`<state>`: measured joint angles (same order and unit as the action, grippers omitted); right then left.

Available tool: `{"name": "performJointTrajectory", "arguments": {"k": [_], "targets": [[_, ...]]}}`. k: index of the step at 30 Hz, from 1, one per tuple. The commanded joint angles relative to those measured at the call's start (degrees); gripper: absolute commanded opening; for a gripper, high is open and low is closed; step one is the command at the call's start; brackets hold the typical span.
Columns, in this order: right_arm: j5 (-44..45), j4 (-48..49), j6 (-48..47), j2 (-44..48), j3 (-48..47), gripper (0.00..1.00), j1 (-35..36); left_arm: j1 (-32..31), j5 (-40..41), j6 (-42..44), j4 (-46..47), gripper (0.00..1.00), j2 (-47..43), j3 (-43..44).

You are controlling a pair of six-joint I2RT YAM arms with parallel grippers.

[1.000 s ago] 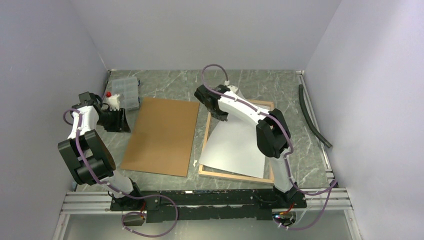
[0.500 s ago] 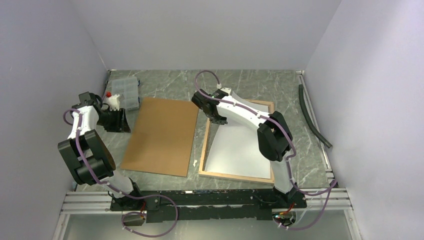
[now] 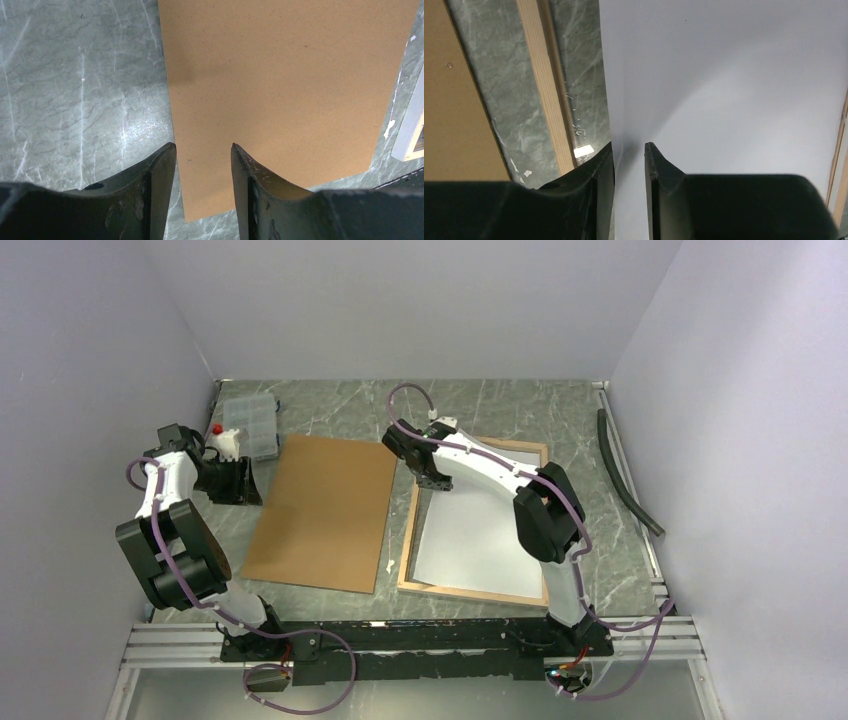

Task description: Put the photo into the frame

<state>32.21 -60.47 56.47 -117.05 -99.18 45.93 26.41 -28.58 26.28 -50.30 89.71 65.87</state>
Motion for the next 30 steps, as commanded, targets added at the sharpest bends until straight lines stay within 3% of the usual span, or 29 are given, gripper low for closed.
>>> {"name": "performJointTrajectory", "arguments": {"k": [1,7,10,15,17,21,23,28,30], "targets": [[-1.33,2.7,-3.55,0.95,0.73,0.3,0.25,-0.13,-0.87,0.41,-0.23,0.51,-2.03,1.01],[-1.8,3.66,-6.97,0.19,0.98,0.33,0.98,-0.13,-0.67,0.42,-0.15,0.51,-1.81,1.1],[-1.21,3.3,-7.77,0.2,0.91,0.47,1.37,-0.13,-0.09,-0.03,0.21,0.53,-1.69,1.08],[-0.85,4.94,-9.12,2.85,1.89,0.8,1.78,-0.13,0.78,0.14,0.27,0.66,-1.99,1.53],[-1.42,6.56,-10.48,4.7,2.61,0.87,2.0,-0.08,0.85,0.07,-0.33,0.68,-1.75,2.02],[-2.84,8.69,-11.87,7.03,2.68,0.91,2.84,0.25,0.98,-0.17,-1.43,0.7,-1.94,3.63],[-4.66,9.99,-11.98,7.5,2.43,0.91,3.61,0.69,0.75,0.04,-2.24,0.78,-1.94,4.76],[-11.34,17.83,-10.96,6.81,1.55,0.9,7.55,2.72,-0.15,0.86,-4.76,0.87,-0.77,7.97],[-15.67,21.85,-10.28,5.25,0.8,0.9,8.26,3.71,-0.41,1.82,-5.23,0.86,-0.1,7.97]]}}
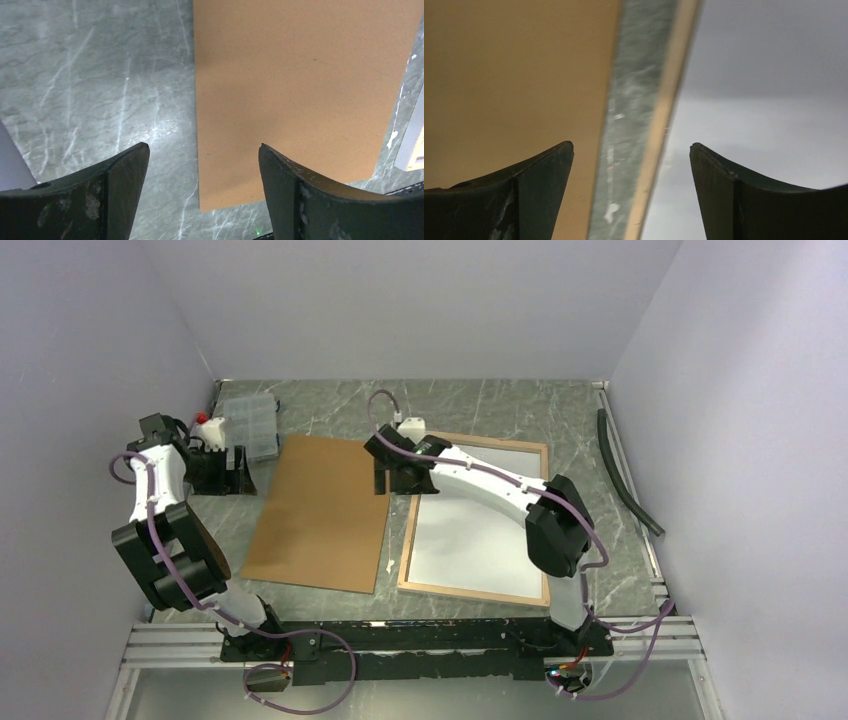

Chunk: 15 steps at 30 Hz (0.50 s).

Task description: Put the photo into the frame

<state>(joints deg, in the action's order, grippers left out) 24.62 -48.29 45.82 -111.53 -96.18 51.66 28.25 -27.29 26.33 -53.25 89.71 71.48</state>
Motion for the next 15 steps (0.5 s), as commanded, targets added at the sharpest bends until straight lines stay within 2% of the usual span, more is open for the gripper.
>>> {"name": "performJointTrajectory", "arguments": {"k": [1,4,8,15], "targets": [[-10.25,11.73,0.73,-1.24,-2.23,0.9,2.6,2.38,-1.59,2.11,-1.99,0.83,0.11,1.92],[-15.1,15.15,2.58,-4.67,-3.64,0.9,2.58,3.15,-0.16,2.89,-0.16,0.72,1.13,-0.27],[-16.49,14.3,5.81,-8.59,-5.54,0.9,2.57,3.14,3.36,2.74,5.81,0.6,1.64,-4.37],[-16.5,14.93,9.78,-10.49,-3.01,0.91,2.55,2.65,6.99,0.21,11.16,0.52,6.63,-6.12]]}}
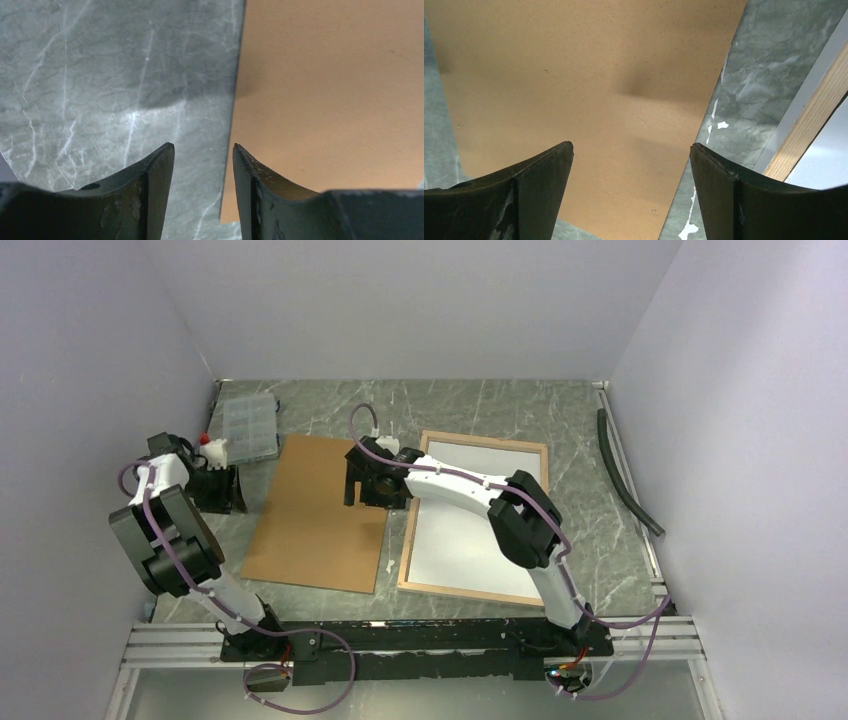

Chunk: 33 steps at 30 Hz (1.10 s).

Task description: Put the photo into the frame

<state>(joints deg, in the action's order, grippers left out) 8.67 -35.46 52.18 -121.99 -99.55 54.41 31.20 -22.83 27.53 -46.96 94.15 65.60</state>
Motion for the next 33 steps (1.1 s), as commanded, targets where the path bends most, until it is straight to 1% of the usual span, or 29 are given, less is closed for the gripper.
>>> {"name": "performJointTrajectory", "arguments": {"k": [1,9,13,16,18,20,23,28,33], "targets": [[-0.58,2.15,3.9,-0.26,0.75,0.91,-0.23,-0.54,2.86,-1.23,5.29,0.51,2.84,-0.32],[0.13,2.91,7.46,0.4,5.7,0.92,-0.52,-6.08,5.24,-2.93,7.63,0.48,4.93,-2.5],[-0.46,4.32,8.75,0.68,8.62,0.92,-0.76,-7.64,6.31,-3.47,8.4,0.45,6.42,-3.13],[-1.56,4.95,9.17,-0.32,8.91,0.91,-0.78,-8.26,6.43,-3.36,9.03,0.41,7.03,-4.05],[-3.37,7.85,9.88,-0.45,10.53,0.92,-0.88,-8.87,6.22,-3.44,9.34,0.36,7.54,-4.54],[-5.82,12.02,11.6,-0.09,13.11,0.92,-1.32,-9.75,6.23,-3.62,9.67,0.28,8.05,-5.08],[-8.38,18.37,13.92,1.33,17.05,0.92,-2.24,-11.37,6.67,-3.54,9.32,0.22,8.88,-5.28],[-12.55,24.86,15.31,5.09,19.39,0.92,-3.55,-14.26,6.81,-2.58,7.95,0.19,10.49,-4.98],[-17.93,34.82,19.28,8.19,22.41,0.91,-4.35,-16.52,6.74,-0.8,6.39,0.19,12.89,-4.17]]}}
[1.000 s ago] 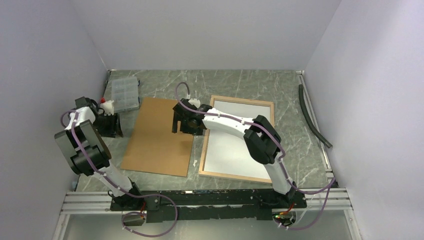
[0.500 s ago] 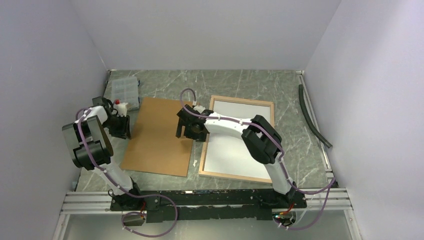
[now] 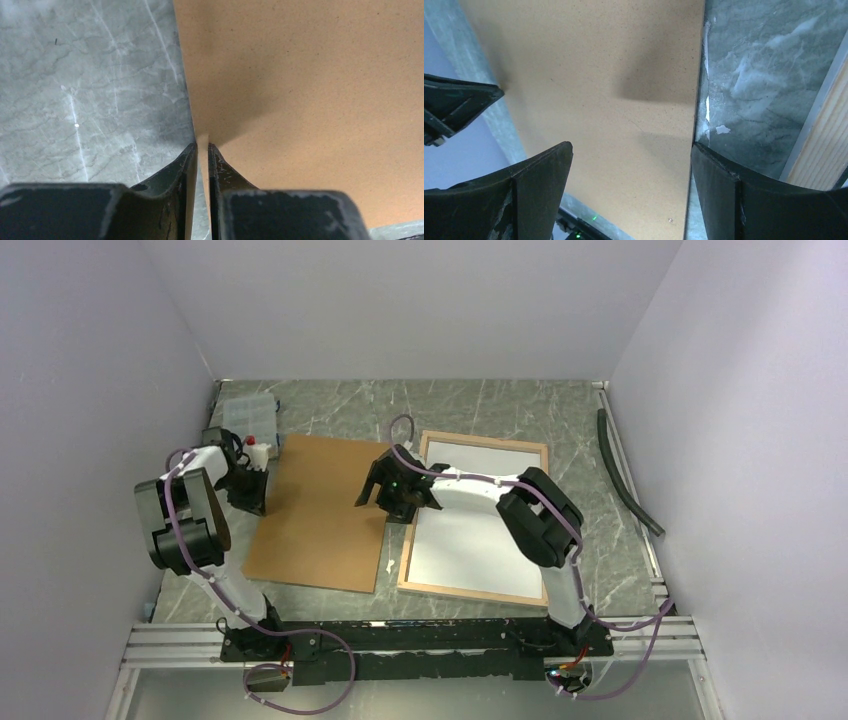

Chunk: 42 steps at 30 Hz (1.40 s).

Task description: Put the photo into the frame

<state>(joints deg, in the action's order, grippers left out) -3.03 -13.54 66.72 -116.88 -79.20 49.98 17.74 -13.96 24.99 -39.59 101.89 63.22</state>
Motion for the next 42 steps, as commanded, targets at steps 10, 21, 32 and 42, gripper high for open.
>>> {"name": "performJointTrajectory", "arguments": {"k": [10,21,32,42], "targets": [[-13.16,29.73,9.76,8.19,4.47,0.89,0.13,-5.78,-5.32,4.96,-3.64,0.17,7.51,-0.71],[-19.09,45.07,6.76,13.28,10.08,0.83,1.68,-6.22,-6.55,6.03,-3.74,0.14,7.85,-0.54],[-30.52,67.35,9.73,10.52,13.36,0.73,1.96,-6.2,-7.85,6.19,-5.63,0.12,7.03,0.82],[-29.4,63.2,6.09,9.08,13.02,0.74,2.49,-6.22,-10.39,6.48,-7.86,0.11,5.91,1.04]]}}
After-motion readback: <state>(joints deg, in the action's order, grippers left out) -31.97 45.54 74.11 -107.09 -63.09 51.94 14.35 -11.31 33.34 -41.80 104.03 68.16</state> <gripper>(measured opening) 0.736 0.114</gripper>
